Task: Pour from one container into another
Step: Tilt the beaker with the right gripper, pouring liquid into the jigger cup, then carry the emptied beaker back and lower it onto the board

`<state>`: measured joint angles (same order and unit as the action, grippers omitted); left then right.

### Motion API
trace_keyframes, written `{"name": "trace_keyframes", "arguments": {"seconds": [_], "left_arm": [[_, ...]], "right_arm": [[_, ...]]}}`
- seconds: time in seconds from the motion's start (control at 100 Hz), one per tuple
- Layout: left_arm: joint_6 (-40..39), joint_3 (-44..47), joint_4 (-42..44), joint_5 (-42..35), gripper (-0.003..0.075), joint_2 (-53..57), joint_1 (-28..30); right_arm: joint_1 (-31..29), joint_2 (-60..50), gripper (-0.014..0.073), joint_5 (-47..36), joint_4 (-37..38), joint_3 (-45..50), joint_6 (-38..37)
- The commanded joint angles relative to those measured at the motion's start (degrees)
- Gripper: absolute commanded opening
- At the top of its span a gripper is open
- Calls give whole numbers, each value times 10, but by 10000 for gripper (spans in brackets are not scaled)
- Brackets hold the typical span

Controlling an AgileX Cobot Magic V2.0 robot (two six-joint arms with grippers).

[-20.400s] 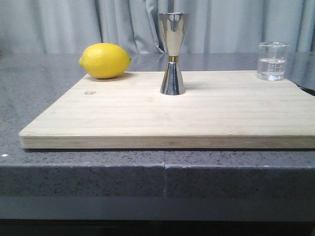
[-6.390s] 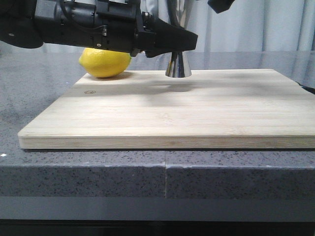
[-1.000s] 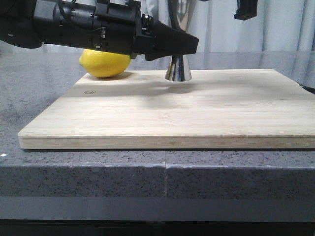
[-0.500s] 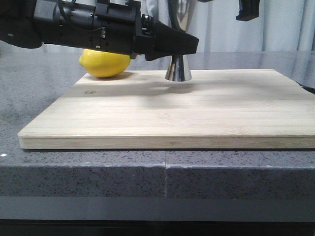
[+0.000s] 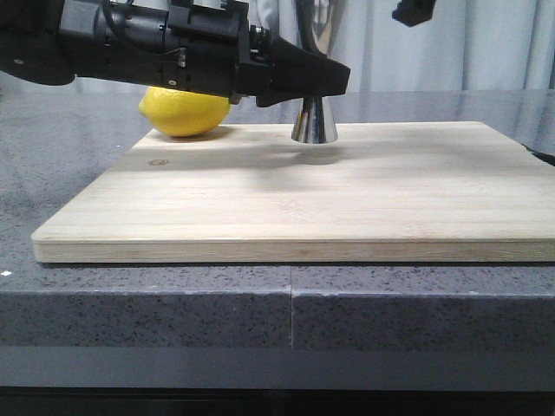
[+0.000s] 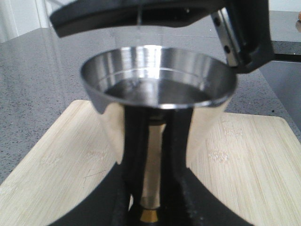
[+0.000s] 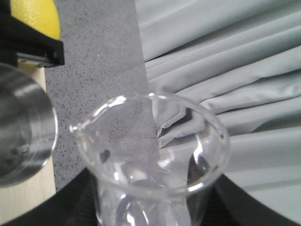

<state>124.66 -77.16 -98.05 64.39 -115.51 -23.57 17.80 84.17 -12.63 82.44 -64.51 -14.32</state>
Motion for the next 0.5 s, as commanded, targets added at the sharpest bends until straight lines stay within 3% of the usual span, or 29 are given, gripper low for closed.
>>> {"name": "trace_keyframes", "arguments": {"seconds": [0.0,0.28,0.49], "left_arm": [[-4,-18,-39,40,40,29,-5],[-4,-18,-39,40,40,29,-5],[-4,-18,-39,40,40,29,-5]], "right_arm": [[-2,-21,272,2,-44,-21,-25],[-50,-21,272,8,-205,-15,-181],[-142,-21,272,-141,-242,56,-303]]}}
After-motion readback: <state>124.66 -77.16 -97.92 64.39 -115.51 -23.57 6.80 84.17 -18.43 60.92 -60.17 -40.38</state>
